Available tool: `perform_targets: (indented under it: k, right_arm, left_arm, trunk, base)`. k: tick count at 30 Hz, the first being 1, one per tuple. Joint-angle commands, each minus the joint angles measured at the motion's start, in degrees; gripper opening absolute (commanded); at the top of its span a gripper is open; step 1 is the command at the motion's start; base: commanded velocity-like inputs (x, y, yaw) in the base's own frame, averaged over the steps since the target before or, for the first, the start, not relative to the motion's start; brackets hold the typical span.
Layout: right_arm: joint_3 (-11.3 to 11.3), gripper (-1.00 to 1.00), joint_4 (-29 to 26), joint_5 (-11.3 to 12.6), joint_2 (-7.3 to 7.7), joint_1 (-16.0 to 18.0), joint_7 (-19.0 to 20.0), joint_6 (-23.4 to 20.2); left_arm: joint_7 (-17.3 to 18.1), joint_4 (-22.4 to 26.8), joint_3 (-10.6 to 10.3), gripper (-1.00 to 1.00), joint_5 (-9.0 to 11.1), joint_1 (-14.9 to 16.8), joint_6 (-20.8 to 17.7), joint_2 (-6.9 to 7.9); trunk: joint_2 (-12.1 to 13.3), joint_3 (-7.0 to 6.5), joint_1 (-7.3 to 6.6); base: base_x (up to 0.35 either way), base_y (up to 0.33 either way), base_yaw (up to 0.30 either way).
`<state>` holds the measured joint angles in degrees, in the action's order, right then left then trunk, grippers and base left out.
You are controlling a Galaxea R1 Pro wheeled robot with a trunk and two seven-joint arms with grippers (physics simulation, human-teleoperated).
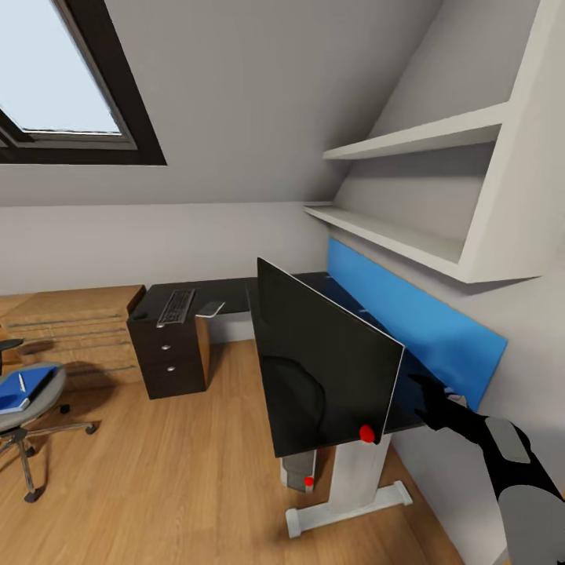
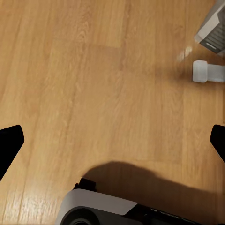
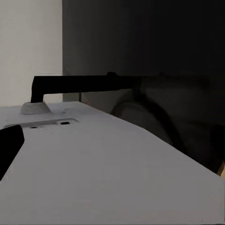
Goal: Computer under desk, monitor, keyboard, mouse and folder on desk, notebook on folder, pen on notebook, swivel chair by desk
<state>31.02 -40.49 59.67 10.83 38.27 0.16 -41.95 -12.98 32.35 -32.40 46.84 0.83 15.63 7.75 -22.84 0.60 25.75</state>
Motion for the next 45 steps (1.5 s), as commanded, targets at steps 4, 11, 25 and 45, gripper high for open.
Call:
perform_targets:
  k: [4,11,25,45]
  right_arm:
    - [0.25,1.00,0.16,0.06,-0.03,0.05,0.02,0.28]
    - [0.17,1.00,0.07,0.16,-0.30,0.05,0.11,0.54]
    - [-0.97,1.00,-0.54,0.10,-3.21,0.05,0.18,0.55]
    - [-3.52,1.00,-0.33,0.19,-3.45,0.05,5.45,0.47]
  left_arm:
    - [-0.47,0.03,-0.49,1.00,0.39,0.05,0.28,0.08]
    - [-0.47,-0.01,-0.52,1.00,0.37,0.05,0.26,0.04]
    - [-0.47,0.05,-0.56,1.00,0.35,0.05,0.27,0.07]
    - [-0.47,0.05,-0.54,1.00,0.27,0.05,0.28,0.08]
  trunk:
    - [-0.08,0.06,0.04]
    - [-0.08,0.06,0.04]
    - [-0.08,0.06,0.04]
    - [-0.08,0.06,0.04]
  base:
    - [0.042,-0.047,0.000]
    - [0.005,-0.006,0.001]
    - [0.000,0.000,0.211]
    - [-0.092,0.000,0.038]
